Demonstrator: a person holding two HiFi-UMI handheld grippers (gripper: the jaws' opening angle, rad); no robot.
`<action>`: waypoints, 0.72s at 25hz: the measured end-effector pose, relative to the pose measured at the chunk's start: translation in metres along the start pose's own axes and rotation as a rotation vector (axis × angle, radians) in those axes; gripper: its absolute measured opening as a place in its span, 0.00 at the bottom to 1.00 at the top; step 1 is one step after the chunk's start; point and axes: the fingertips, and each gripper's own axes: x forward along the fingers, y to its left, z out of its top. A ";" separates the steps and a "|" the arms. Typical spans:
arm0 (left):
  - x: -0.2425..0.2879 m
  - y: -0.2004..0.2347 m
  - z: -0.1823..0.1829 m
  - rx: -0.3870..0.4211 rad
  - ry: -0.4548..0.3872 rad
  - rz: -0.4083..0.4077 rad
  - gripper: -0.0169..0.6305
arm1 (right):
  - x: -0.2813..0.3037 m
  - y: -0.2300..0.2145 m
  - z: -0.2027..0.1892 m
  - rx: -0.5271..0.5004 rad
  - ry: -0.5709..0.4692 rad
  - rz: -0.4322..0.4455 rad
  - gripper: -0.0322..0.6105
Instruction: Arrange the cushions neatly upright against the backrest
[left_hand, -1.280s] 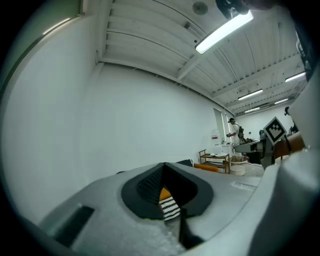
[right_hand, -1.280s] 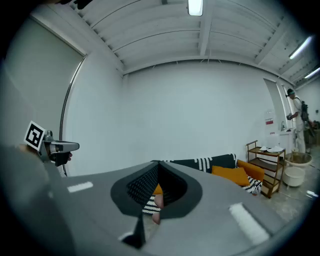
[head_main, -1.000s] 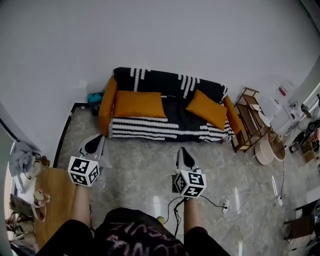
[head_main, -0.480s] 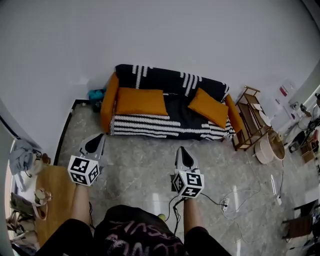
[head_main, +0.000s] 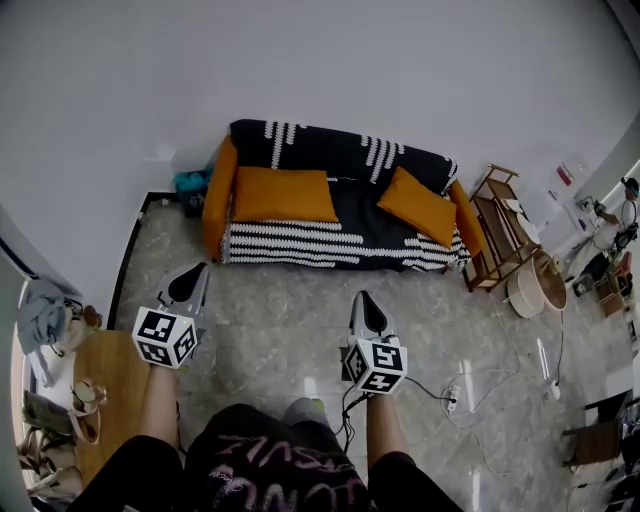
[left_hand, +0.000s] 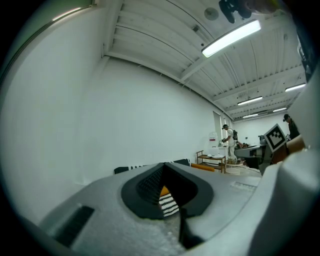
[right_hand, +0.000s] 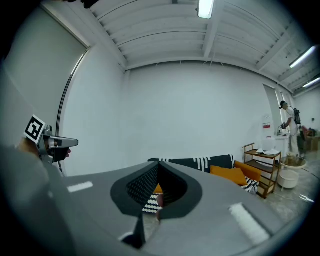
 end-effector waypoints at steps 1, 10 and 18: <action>0.002 0.003 -0.001 -0.004 0.000 -0.002 0.02 | 0.003 0.001 -0.001 0.001 0.001 -0.004 0.07; 0.035 0.026 -0.007 -0.013 0.021 -0.010 0.02 | 0.048 -0.001 -0.007 0.029 0.011 0.000 0.07; 0.100 0.054 -0.014 -0.019 0.056 0.005 0.02 | 0.123 -0.025 -0.008 0.038 0.017 0.012 0.07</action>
